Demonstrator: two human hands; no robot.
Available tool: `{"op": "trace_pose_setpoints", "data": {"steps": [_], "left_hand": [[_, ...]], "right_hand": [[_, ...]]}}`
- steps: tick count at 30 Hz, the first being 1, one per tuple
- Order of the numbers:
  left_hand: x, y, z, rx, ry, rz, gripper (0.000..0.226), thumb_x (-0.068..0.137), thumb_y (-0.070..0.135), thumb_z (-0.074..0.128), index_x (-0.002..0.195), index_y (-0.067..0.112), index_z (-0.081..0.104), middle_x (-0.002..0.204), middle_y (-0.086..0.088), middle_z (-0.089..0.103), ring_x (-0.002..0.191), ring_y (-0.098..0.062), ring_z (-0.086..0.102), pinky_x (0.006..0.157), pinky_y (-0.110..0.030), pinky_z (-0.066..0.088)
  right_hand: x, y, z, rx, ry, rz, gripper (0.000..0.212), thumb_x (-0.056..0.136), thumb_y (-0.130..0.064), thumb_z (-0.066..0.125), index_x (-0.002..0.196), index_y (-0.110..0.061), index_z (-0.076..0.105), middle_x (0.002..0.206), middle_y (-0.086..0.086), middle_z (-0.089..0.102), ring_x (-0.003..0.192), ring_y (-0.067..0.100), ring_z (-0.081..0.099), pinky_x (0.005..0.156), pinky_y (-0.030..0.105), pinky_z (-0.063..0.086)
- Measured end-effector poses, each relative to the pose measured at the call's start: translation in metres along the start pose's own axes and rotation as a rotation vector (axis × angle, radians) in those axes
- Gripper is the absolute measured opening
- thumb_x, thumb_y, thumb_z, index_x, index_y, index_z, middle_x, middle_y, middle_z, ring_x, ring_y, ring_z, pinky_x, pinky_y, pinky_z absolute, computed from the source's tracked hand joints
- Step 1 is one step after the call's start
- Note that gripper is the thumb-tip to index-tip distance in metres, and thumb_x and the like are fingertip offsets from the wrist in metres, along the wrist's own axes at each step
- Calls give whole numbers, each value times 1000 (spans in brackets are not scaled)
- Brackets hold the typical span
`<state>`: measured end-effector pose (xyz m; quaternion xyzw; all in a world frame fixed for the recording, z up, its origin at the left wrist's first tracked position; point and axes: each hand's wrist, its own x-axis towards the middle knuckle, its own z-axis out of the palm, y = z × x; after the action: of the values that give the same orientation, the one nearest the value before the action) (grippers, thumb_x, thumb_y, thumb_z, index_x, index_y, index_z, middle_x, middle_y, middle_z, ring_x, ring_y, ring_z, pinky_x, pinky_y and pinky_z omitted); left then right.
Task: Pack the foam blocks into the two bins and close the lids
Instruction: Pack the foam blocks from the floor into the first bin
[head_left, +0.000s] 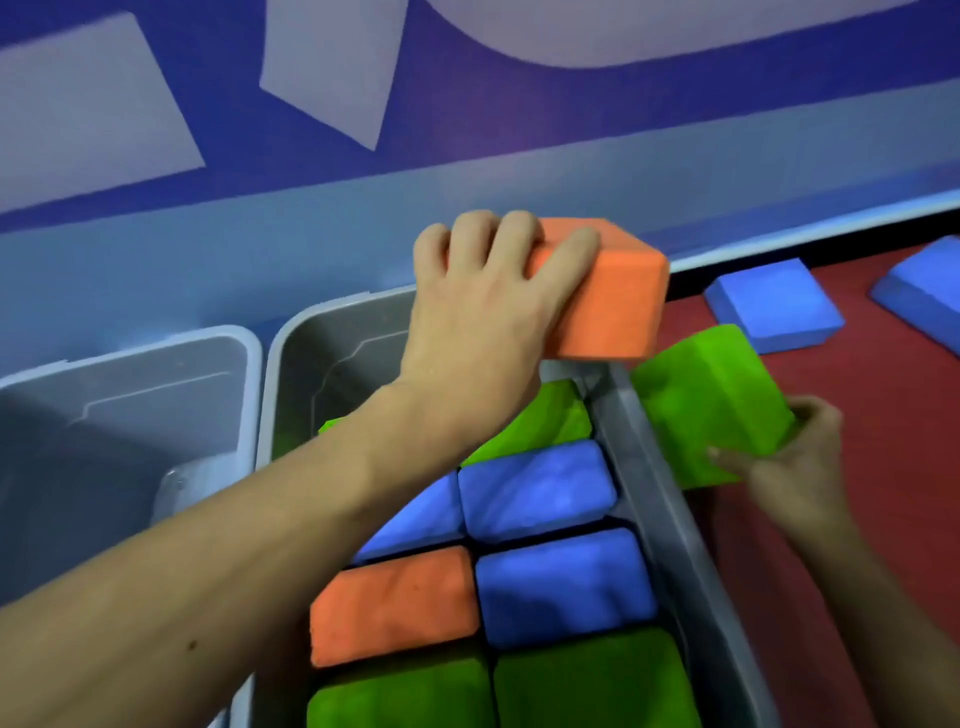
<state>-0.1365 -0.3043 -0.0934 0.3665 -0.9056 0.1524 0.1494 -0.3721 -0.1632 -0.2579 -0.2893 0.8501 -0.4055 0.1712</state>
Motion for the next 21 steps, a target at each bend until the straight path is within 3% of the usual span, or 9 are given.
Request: {"op": "trace_pose_setpoints", "data": {"steps": [3,6,8,13,16,19,21], "left_hand": [[-9,-13,-13,30,-8,-51,79,57,14,68,133,24,48,117,-10,56,102,-37,47,83,-47,29],[-24,-43,-25,79,-81,-133,85,52,15,71,133,24,47,112,-10,57,100,-38,48,83,-48,32],[-37,-71,-28,93,-124,-206,87,50,18,74,133,24,47,109,-11,58,98,-38,50,84,-48,33],[-60,-110,-17,43,-244,-294,100,53,23,72,146,26,36,116,-11,57,102,-37,49,99,-52,31],[-65,-120,-8,5,-358,-313,99,66,28,67,152,31,19,125,-8,51,111,-34,47,105,-50,29],[-65,-130,10,-55,-441,-284,100,71,29,65,154,31,9,128,-8,48,120,-35,42,112,-55,19],[-67,-132,30,-89,-498,-292,105,72,29,66,154,29,2,134,-12,44,130,-36,35,115,-60,6]], "right_hand": [[-2,-69,-22,-271,38,-390,82,50,-10,77,125,-3,45,115,23,51,105,39,47,89,44,33],[-5,-122,-53,-373,150,-647,89,50,0,77,132,-5,45,117,24,49,107,41,45,90,41,32],[-11,-154,-76,-325,138,-708,96,47,0,85,134,-5,46,119,26,46,108,39,44,95,42,34],[-32,-222,-45,-319,-174,-918,99,53,-13,88,139,-16,38,129,11,39,116,33,42,104,40,33],[-28,-222,-6,-470,-295,-912,102,55,-16,87,140,-24,32,130,4,38,118,30,39,98,43,38],[-15,-200,26,-720,-361,-971,108,50,-16,87,141,-22,31,134,8,45,121,33,40,100,45,40],[-15,-187,52,-873,-360,-951,108,54,-32,84,146,-20,29,144,16,42,131,39,37,103,52,38]]}}
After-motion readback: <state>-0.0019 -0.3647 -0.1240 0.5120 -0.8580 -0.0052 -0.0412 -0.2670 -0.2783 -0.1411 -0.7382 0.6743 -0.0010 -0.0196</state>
